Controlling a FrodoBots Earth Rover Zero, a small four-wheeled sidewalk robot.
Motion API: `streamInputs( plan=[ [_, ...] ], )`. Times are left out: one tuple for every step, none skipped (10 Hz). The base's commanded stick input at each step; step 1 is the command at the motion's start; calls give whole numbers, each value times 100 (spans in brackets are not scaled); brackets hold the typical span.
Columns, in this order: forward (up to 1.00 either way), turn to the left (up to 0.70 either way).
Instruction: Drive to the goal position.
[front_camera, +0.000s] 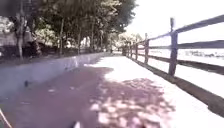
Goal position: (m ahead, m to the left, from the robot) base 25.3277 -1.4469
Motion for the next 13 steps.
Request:
streamInputs(
  plan=[
    [100, 0],
    [100, 0],
    [100, 0],
    [100, -27],
    [100, -40],
    [100, -40],
    [100, -27],
    [100, 0],
    [100, 0],
    [100, 0],
    [100, 0],
    [100, 0],
    [100, 0]
  ],
)
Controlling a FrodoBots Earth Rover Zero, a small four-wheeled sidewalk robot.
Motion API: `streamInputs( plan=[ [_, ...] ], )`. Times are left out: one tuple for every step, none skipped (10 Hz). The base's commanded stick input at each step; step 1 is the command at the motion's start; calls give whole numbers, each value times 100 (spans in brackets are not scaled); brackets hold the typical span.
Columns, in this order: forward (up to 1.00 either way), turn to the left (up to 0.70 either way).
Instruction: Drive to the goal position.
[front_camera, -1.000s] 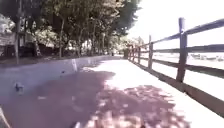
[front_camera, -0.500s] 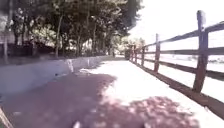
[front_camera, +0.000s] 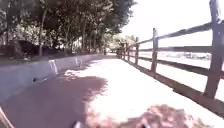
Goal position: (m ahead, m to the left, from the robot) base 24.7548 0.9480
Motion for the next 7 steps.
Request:
streamInputs(
  plan=[
    [100, 0],
    [100, 0],
    [100, 0],
    [100, 0],
    [100, 0],
    [100, 0],
    [100, 0]
  ],
)
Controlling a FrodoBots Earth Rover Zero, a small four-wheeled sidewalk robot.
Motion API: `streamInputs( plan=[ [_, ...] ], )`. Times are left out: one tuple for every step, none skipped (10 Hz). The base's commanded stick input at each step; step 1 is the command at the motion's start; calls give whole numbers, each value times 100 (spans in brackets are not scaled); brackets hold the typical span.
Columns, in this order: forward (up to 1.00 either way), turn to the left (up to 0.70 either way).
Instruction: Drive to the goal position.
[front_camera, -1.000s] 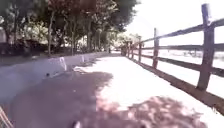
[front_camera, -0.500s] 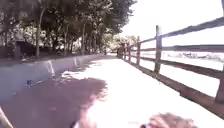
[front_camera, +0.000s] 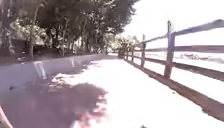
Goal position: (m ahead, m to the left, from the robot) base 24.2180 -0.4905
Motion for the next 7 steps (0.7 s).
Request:
streamInputs(
  plan=[
    [100, 0],
    [100, 0],
    [100, 0],
    [100, 0],
    [100, 0],
    [100, 0],
    [100, 0]
  ],
)
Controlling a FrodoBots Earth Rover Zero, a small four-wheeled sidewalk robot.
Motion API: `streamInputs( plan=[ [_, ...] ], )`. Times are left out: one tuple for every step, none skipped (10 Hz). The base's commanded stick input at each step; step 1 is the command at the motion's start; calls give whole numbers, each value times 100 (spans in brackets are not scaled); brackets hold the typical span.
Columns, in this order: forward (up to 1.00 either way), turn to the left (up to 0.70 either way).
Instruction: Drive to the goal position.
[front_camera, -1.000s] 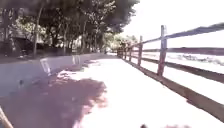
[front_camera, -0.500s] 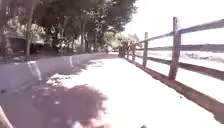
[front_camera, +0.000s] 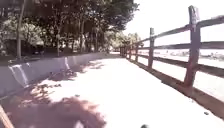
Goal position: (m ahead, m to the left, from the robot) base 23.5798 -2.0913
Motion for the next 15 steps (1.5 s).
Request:
streamInputs(
  plan=[
    [100, 0],
    [100, 0],
    [100, 0],
    [100, 0],
    [100, 0],
    [100, 0],
    [100, 0],
    [100, 0],
    [100, 0],
    [100, 0],
    [100, 0],
    [100, 0],
    [100, 0],
    [100, 0],
    [100, -34]
  ],
)
